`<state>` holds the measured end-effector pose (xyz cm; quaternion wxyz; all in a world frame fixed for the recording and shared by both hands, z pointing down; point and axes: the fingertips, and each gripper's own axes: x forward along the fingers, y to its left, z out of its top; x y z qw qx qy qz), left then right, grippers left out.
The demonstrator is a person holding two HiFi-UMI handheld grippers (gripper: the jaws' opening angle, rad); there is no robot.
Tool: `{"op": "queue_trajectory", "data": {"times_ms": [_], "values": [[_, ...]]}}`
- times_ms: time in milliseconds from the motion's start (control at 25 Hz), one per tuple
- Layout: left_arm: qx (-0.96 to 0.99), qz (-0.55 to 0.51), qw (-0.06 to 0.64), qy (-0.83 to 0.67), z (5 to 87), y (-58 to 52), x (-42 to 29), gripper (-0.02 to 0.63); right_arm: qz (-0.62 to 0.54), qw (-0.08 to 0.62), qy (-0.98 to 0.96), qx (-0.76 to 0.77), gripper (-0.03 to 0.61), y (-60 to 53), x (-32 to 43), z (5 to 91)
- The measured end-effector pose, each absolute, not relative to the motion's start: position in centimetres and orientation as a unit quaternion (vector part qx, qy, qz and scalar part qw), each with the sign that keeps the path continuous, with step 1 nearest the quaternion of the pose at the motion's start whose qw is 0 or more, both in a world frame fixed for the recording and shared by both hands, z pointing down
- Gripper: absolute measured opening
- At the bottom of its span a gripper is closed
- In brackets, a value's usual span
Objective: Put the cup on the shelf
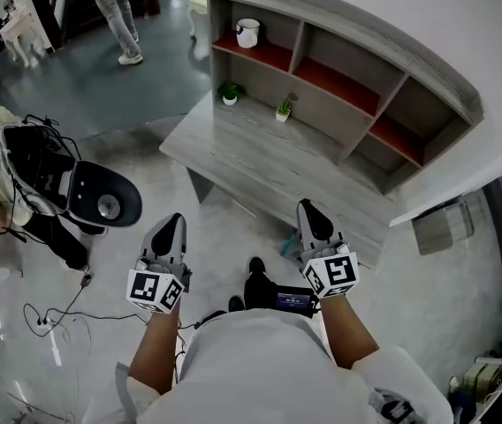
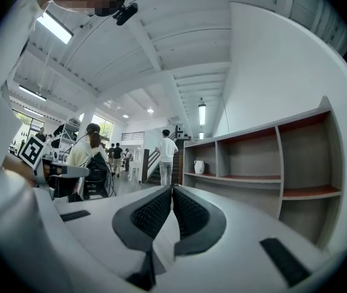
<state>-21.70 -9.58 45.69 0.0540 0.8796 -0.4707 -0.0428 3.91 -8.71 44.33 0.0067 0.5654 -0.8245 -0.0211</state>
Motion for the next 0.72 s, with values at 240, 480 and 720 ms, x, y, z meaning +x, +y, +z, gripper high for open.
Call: {"op": "queue_trajectory", "data": {"times_ms": [240, 480, 720], "values": [[0.88, -0.037, 0.073, -0.468, 47.6, -7.6, -21.5, 0.008, -0.03, 0.006, -0.819, 0.573, 0.037, -6.3, 3.5, 44.1], [0.878, -0.043, 0.063, -0.473, 47.1, -6.6, -20.8, 0.008, -0.025, 0.004, -0.821, 0.57, 0.037, -5.2, 3.9, 44.4], [0.874, -0.037, 0.059, -0.48, 46.9, -5.9, -18.5, 0.008, -0.019, -0.003, -0.826, 0.564, 0.037, -4.3, 6.2, 44.4]]}}
